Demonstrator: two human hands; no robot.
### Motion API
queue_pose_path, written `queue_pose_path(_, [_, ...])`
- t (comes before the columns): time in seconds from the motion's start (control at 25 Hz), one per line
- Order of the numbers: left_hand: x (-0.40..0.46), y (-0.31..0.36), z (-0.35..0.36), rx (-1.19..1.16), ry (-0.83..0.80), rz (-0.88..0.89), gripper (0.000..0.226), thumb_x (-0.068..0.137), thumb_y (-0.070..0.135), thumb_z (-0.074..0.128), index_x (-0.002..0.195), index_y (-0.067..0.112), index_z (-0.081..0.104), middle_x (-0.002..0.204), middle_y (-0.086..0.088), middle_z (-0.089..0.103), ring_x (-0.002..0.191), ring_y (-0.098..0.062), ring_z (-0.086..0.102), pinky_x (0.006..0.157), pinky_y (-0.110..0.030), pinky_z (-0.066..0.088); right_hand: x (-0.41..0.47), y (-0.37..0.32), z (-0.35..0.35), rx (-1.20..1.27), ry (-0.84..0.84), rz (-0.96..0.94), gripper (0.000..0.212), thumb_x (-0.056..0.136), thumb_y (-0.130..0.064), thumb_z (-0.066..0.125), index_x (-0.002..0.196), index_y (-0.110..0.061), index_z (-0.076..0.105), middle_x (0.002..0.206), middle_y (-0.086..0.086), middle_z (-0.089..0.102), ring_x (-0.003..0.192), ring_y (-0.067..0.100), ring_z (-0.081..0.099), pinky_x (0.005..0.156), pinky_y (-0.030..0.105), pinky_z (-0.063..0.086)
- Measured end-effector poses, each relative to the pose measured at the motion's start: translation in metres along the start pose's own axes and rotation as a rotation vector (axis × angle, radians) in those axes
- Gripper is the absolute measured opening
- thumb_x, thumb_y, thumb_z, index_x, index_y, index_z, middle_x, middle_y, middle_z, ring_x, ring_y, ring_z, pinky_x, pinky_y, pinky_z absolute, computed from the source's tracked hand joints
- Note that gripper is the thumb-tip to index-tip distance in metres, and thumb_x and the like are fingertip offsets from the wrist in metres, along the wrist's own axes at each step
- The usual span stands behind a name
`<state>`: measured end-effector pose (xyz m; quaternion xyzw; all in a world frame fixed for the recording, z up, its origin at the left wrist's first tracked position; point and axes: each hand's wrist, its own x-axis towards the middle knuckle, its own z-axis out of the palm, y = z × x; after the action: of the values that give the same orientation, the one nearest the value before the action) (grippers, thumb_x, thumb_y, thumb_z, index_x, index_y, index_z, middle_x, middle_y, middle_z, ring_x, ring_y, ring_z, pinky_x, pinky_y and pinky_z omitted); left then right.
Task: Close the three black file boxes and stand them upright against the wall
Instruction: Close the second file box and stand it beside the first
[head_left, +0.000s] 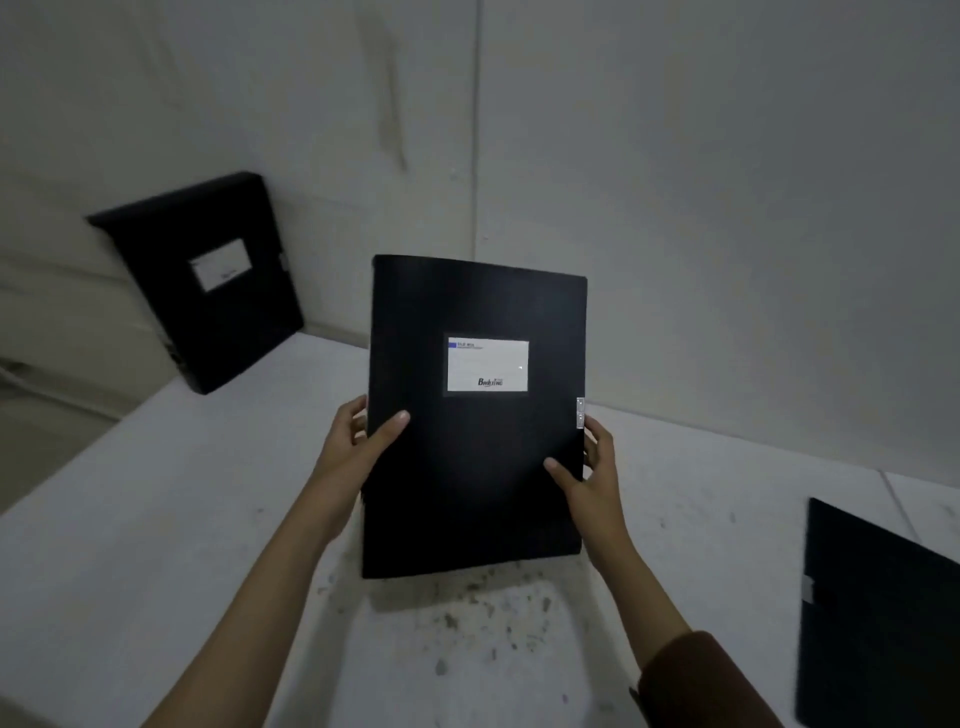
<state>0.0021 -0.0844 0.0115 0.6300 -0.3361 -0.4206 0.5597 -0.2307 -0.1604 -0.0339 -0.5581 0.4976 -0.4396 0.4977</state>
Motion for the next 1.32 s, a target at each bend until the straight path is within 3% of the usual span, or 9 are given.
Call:
queue_pose_path(0.08, [0.020, 0.016, -0.034, 0.013, 0.074, 0.045, 0.065, 0.074, 0.045, 0.067, 0.129, 0.027, 0.037, 0.125, 0.004, 0.051, 0.107, -0.013, 0.057, 0.085, -0.029, 0.050, 0.018, -0.015, 0.037, -0.042, -0.058, -0.043, 0.062, 0.084, -0.004, 0.062, 0.137, -0.019, 0.034, 0.136, -0.003, 0.043, 0.124, 0.014, 0.041, 0.105, 0.031, 0.037])
queue_pose_path(0.28, [0.056, 0.020, -0.115, -0.010, 0.291, 0.159, 0.049, 0.082, 0.026, 0.067, 0.122, 0.028, 0.038, 0.107, 0.018, 0.053, 0.097, 0.000, 0.055, 0.076, -0.020, 0.047, 0.053, -0.049, 0.150, -0.175, -0.252, -0.068, 0.069, 0.085, -0.011, 0.064, 0.142, -0.013, 0.025, 0.148, 0.008, 0.034, 0.135, 0.023, 0.034, 0.113, 0.046, 0.031])
queue_pose_path(0.44, [0.080, 0.004, -0.162, 0.045, 0.409, 0.215, 0.048, 0.084, 0.019, 0.064, 0.123, 0.023, 0.036, 0.106, 0.011, 0.054, 0.099, -0.012, 0.056, 0.078, -0.018, 0.045, 0.060, -0.059, 0.244, -0.320, -0.439, -0.116, 0.085, 0.084, -0.013, 0.065, 0.147, -0.014, 0.009, 0.156, 0.008, 0.016, 0.143, 0.023, 0.017, 0.119, 0.037, 0.017])
queue_pose_path(0.6, [0.114, -0.004, -0.199, 0.005, 0.451, 0.232, 0.051, 0.086, 0.015, 0.062, 0.127, 0.019, 0.032, 0.124, -0.006, 0.051, 0.113, -0.022, 0.054, 0.094, -0.036, 0.049, 0.059, -0.056, 0.327, -0.306, -0.623, -0.076, 0.100, 0.080, -0.008, 0.068, 0.148, -0.027, -0.003, 0.157, 0.004, 0.010, 0.144, 0.021, 0.014, 0.115, 0.036, 0.023])
queue_pose_path(0.72, [0.143, -0.004, -0.216, 0.056, 0.453, 0.238, 0.056, 0.087, 0.011, 0.059, 0.131, 0.010, 0.024, 0.135, -0.015, 0.043, 0.120, -0.027, 0.048, 0.095, -0.036, 0.046, 0.066, -0.058, 0.376, -0.310, -0.713, -0.058, 0.112, 0.078, -0.006, 0.070, 0.144, -0.032, -0.017, 0.157, 0.004, 0.004, 0.144, 0.022, 0.014, 0.114, 0.039, 0.028])
queue_pose_path(0.84, [0.176, -0.006, -0.228, 0.108, 0.432, 0.212, 0.059, 0.089, 0.008, 0.056, 0.134, 0.005, 0.018, 0.139, -0.019, 0.036, 0.126, -0.032, 0.043, 0.103, -0.042, 0.043, 0.078, -0.057, 0.417, -0.304, -0.719, -0.045, 0.120, 0.076, -0.005, 0.072, 0.140, -0.030, -0.026, 0.158, 0.007, -0.008, 0.147, 0.024, 0.004, 0.115, 0.042, 0.029])
queue_pose_path(0.96, [0.200, -0.013, -0.237, 0.120, 0.419, 0.177, 0.063, 0.088, 0.008, 0.057, 0.135, 0.005, 0.016, 0.142, -0.020, 0.032, 0.131, -0.033, 0.038, 0.108, -0.050, 0.039, 0.088, -0.048, 0.447, -0.330, -0.661, -0.073, 0.124, 0.074, -0.007, 0.075, 0.139, -0.022, -0.029, 0.157, 0.008, -0.019, 0.147, 0.023, -0.005, 0.106, 0.022, 0.024])
queue_pose_path(1.2, [0.227, -0.025, -0.243, 0.158, 0.507, 0.233, 0.066, 0.088, 0.006, 0.056, 0.141, 0.007, 0.016, 0.143, -0.017, 0.026, 0.133, -0.027, 0.035, 0.108, -0.046, 0.040, 0.109, -0.027, 0.484, -0.324, -0.500, -0.174, 0.094, 0.087, -0.024, 0.063, 0.141, -0.025, -0.014, 0.156, 0.004, -0.023, 0.145, 0.022, -0.014, 0.096, 0.014, 0.015])
queue_pose_path(1.32, [0.240, -0.024, -0.241, 0.206, 0.534, 0.297, 0.076, 0.090, 0.009, 0.053, 0.147, 0.014, 0.003, 0.156, -0.011, 0.005, 0.143, -0.013, 0.012, 0.117, -0.036, 0.023, 0.122, -0.021, 0.494, -0.285, -0.455, -0.150, 0.087, 0.090, -0.027, 0.058, 0.141, -0.028, -0.012, 0.156, 0.005, -0.023, 0.141, 0.010, -0.016, 0.100, 0.012, 0.012])
